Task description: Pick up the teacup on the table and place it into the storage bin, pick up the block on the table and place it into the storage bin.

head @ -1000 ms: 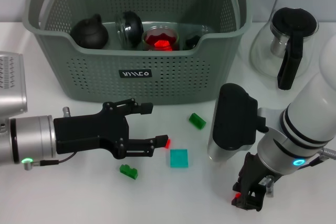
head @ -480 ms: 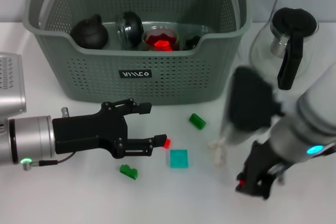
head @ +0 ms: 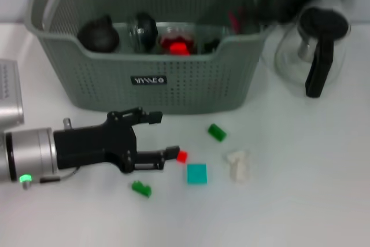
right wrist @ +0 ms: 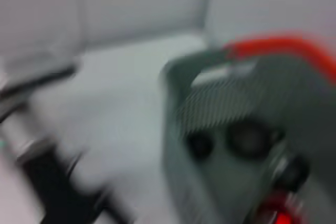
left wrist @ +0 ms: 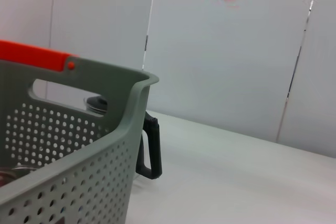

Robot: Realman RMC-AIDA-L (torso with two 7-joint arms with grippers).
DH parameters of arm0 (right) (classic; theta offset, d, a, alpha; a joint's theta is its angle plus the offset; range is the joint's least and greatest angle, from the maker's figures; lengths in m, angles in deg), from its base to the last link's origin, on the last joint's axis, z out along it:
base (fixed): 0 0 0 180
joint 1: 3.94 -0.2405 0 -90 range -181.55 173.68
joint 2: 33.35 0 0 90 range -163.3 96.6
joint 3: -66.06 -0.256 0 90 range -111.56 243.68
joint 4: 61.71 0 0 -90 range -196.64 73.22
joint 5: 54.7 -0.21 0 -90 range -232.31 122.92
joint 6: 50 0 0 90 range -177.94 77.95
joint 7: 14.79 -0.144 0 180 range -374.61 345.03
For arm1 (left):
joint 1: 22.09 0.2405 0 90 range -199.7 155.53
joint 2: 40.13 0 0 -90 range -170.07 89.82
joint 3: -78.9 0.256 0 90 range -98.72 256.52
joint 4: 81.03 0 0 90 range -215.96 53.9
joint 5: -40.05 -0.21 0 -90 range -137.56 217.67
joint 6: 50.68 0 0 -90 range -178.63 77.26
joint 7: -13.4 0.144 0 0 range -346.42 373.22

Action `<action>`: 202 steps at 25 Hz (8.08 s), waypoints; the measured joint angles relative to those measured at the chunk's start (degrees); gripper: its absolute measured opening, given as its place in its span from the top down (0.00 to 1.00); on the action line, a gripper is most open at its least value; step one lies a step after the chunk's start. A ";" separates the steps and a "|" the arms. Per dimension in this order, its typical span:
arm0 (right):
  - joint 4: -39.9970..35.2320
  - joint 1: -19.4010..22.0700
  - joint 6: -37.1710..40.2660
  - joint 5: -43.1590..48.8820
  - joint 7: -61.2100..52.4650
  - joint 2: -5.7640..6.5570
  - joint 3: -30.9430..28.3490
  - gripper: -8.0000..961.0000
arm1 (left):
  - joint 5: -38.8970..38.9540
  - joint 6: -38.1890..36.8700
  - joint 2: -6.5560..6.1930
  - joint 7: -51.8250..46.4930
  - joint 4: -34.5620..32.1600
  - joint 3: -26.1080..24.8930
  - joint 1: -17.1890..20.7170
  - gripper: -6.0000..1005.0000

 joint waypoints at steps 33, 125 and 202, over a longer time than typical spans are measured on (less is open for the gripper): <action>11.00 4.84 -14.71 -12.59 15.37 1.06 2.49 0.25 | 0.62 0.12 0.01 0.04 0.75 -0.02 -0.73 0.15; 30.18 7.41 -20.44 2.48 2.31 -0.34 34.01 0.54 | 0.05 1.93 -0.10 0.94 2.03 -2.61 -0.02 0.16; 44.63 1.03 -34.15 5.75 -24.54 -1.06 32.39 0.09 | 0.57 1.98 -0.23 8.24 2.94 -6.04 0.79 0.16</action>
